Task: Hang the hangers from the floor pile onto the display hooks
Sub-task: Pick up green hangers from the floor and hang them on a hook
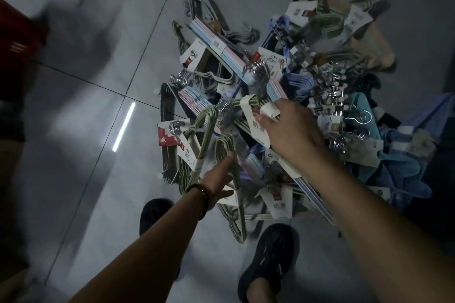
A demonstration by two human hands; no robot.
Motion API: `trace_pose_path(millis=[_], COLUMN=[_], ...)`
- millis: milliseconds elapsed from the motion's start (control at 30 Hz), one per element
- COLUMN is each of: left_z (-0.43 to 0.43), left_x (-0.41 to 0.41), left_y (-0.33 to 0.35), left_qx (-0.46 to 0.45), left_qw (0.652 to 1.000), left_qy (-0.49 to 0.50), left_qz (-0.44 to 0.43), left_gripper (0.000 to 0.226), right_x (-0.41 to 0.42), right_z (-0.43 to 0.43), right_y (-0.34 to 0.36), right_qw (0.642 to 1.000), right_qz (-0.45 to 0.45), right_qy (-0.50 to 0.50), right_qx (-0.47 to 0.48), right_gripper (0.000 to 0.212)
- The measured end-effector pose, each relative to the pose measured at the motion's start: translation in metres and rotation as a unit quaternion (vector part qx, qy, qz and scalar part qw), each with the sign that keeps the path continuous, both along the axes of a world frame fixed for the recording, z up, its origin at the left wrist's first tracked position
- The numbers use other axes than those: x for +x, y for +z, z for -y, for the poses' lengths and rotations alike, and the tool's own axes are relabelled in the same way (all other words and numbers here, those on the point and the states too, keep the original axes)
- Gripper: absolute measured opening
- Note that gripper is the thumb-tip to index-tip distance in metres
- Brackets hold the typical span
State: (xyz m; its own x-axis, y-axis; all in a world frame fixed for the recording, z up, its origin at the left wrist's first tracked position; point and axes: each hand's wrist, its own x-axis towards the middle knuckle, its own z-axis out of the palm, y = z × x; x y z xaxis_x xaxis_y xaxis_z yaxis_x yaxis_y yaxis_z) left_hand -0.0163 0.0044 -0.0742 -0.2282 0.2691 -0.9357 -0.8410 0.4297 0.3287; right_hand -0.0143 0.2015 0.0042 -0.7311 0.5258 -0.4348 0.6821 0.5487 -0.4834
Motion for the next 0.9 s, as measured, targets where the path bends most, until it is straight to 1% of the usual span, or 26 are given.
trace_pose_path(millis=[67,167,233,267,300,367,467,500,600,633,700,767,800,867,900], left_z=[0.000,0.000,0.000,-0.001,-0.002,-0.004,-0.005,-0.003,0.017,0.029,0.055,0.081,0.093,0.118,0.131], left_x=[0.000,-0.004,-0.006,-0.008,-0.010,-0.014,-0.018,-0.018,-0.005,0.002,0.016,0.023,0.022,0.015,0.011], left_y=[0.001,0.005,0.009,0.014,0.020,0.034,0.053,0.058,0.061,0.059,0.049,0.042,0.038,0.028,0.022], left_qx=[0.007,0.020,0.031,0.039,0.050,0.075,0.125,0.124,0.086,0.066,0.033,-0.007,-0.027,-0.073,-0.091], left_qw=[1.000,0.996,0.992,0.991,0.990,0.987,0.974,0.971,0.971,0.973,0.971,0.965,0.960,0.951,0.947], left_qy=[0.021,0.080,0.103,0.110,0.118,0.134,0.180,0.193,0.199,0.202,0.219,0.238,0.251,0.269,0.274], left_qz=[-0.013,-0.046,-0.060,-0.059,-0.054,-0.047,-0.050,-0.061,-0.096,-0.095,-0.089,-0.109,-0.121,-0.137,-0.139], left_gripper=[0.073,0.071,0.082,0.087,0.087,0.083,0.074,0.067,0.031,0.026,0.023,0.020,0.021,0.023,0.023], right_x=[-0.008,-0.006,0.002,0.006,0.010,0.022,0.042,0.048,0.064,0.071,0.084,0.093,0.094,0.090,0.085], right_z=[-0.008,-0.035,-0.052,-0.055,-0.052,-0.035,0.009,0.027,0.077,0.091,0.113,0.122,0.122,0.117,0.115], right_y=[0.025,0.067,0.086,0.090,0.091,0.084,0.058,0.050,0.023,0.014,0.000,-0.008,-0.012,-0.022,-0.030], right_qw=[1.000,0.999,0.991,0.981,0.969,0.946,0.919,0.914,0.899,0.895,0.901,0.910,0.908,0.903,0.911], right_qz=[-0.003,-0.034,-0.090,-0.121,-0.141,-0.146,-0.129,-0.118,-0.086,-0.079,-0.049,0.024,0.062,0.109,0.118], right_qy=[0.012,-0.012,-0.071,-0.108,-0.148,-0.205,-0.234,-0.235,-0.243,-0.239,-0.194,-0.119,-0.085,-0.075,-0.089], right_qx=[-0.004,-0.013,-0.068,-0.103,-0.138,-0.205,-0.289,-0.307,-0.354,-0.368,-0.384,-0.397,-0.405,-0.408,-0.385], right_gripper=[0.030,0.021,0.025,0.027,0.028,0.026,0.018,0.017,0.018,0.016,0.013,0.019,0.022,0.024,0.024])
